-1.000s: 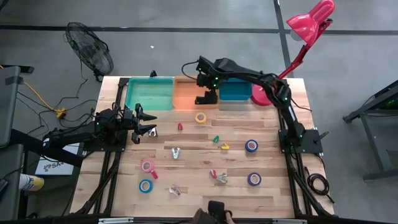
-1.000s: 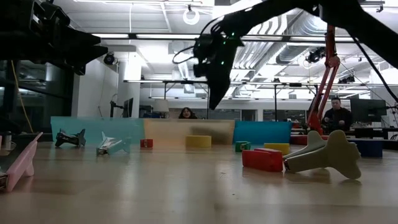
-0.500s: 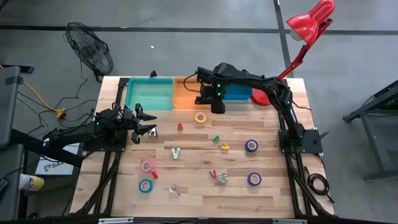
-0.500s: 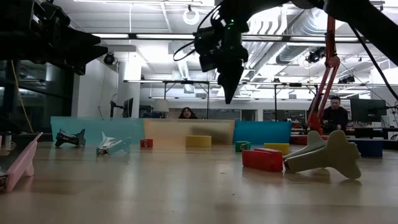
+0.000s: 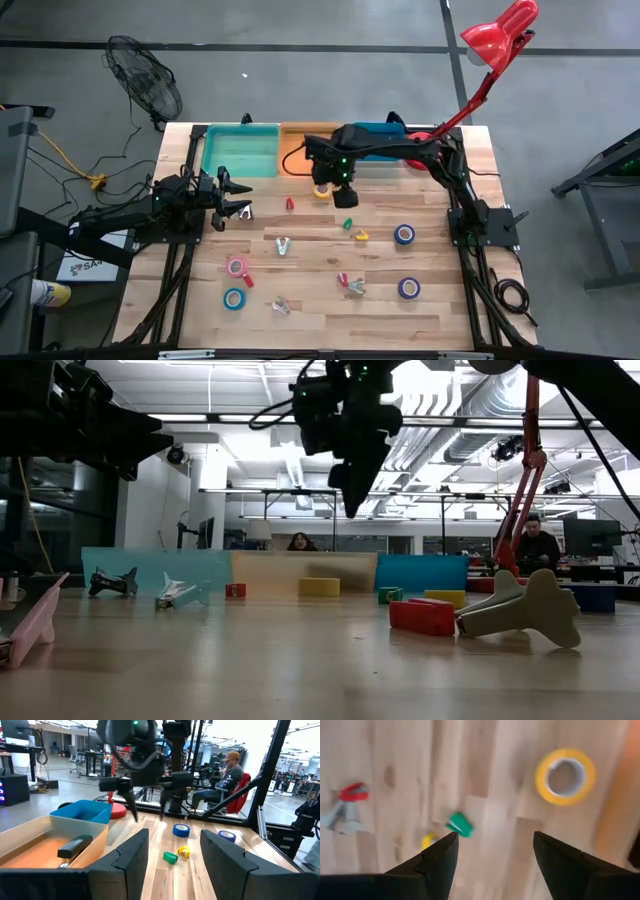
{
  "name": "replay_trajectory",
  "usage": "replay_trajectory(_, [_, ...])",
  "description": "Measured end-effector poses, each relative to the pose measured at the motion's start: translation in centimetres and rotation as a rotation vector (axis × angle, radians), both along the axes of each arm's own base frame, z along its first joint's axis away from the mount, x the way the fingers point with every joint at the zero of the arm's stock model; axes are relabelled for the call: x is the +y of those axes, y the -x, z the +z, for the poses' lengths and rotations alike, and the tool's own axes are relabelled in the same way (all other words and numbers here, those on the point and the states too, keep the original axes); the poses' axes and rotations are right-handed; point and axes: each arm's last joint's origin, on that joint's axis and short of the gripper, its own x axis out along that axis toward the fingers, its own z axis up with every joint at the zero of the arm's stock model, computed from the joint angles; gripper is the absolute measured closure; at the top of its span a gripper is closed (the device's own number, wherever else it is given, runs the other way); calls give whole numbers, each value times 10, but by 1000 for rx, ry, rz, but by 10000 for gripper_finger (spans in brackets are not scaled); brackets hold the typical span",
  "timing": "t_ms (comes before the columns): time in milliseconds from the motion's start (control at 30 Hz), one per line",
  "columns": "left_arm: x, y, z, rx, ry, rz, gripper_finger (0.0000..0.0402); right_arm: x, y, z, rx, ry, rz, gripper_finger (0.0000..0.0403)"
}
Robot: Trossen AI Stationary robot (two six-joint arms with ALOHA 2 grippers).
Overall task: Pick and place Stapler, Stapler remover, tape
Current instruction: Put the green stapler into the orange bin
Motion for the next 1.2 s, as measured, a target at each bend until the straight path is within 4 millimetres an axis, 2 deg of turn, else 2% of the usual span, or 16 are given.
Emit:
replay_trajectory(100, [0, 0, 0, 0, 0, 0, 224, 8, -2, -9, -4, -9, 12, 155])
replay_trajectory(200, [0, 0, 0, 0, 0, 0, 224, 15, 3, -34, 19, -18, 3, 155])
replay_trajectory(300, [0, 0, 0, 0, 0, 1, 224, 22, 14, -60, 47, -20, 1, 155])
replay_trajectory(433, [0, 0, 0, 0, 0, 1, 224, 32, 28, -78, 22, -4, 14, 155])
replay_trajectory(767, [0, 0, 0, 1, 0, 0, 224, 62, 58, -97, -26, 152, 280, 155])
replay_trajectory(967, [0, 0, -1, 12, 3, 0, 224, 71, 64, -117, -80, 209, 441, 155])
replay_trajectory(1200, [0, 0, -4, 40, 9, 0, 224, 71, 66, -123, -119, 241, 509, 155])
